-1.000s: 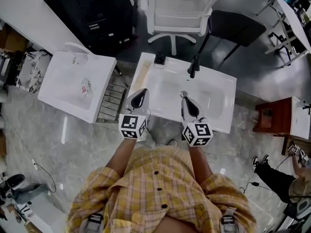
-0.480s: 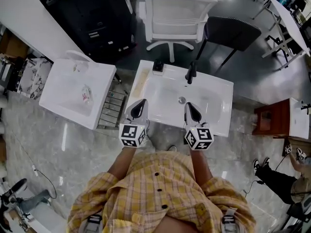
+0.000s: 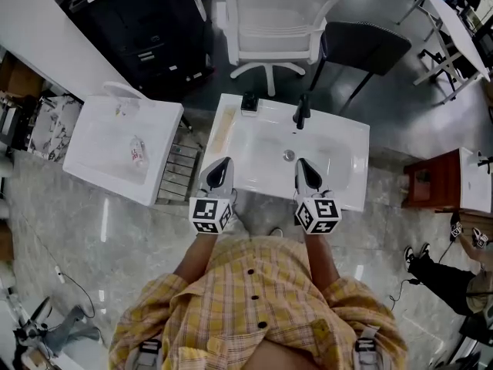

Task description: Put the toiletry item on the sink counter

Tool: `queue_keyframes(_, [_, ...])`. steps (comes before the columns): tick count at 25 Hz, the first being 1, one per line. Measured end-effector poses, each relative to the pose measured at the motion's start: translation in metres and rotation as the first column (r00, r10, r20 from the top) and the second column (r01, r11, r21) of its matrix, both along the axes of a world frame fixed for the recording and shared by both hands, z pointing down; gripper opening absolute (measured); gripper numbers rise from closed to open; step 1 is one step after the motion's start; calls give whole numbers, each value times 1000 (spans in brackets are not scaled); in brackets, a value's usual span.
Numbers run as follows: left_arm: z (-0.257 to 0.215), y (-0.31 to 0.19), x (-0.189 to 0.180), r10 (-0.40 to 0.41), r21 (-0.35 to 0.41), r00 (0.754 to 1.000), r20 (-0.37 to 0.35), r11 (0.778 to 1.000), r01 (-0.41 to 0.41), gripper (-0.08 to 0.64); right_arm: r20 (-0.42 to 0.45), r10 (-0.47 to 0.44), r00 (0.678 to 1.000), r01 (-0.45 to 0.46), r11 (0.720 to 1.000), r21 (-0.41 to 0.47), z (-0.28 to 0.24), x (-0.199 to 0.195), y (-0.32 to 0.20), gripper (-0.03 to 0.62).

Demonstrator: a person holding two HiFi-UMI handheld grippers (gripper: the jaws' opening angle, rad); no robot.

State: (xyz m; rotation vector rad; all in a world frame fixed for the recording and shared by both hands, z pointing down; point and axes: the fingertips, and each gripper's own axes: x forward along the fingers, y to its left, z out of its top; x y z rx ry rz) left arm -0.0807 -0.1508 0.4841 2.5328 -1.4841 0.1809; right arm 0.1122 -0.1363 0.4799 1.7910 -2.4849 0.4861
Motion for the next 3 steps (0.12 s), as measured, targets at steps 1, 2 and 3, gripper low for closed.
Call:
queue_keyframes(1, [0, 0, -1, -2, 0, 1000, 0, 1000, 2, 0, 2, 0, 1000, 0, 1000, 1, 0, -1, 0, -2])
queue_keyframes(2, [0, 0, -2, -3, 0, 1000, 1, 1000, 3, 0, 4, -1, 1000, 1, 1000, 1, -1, -2, 0, -2])
queue_keyframes(3, [0, 0, -3, -4, -1, 1000, 1, 1000, 4, 0, 6, -1, 1000, 1, 1000, 2, -1, -3, 0, -2])
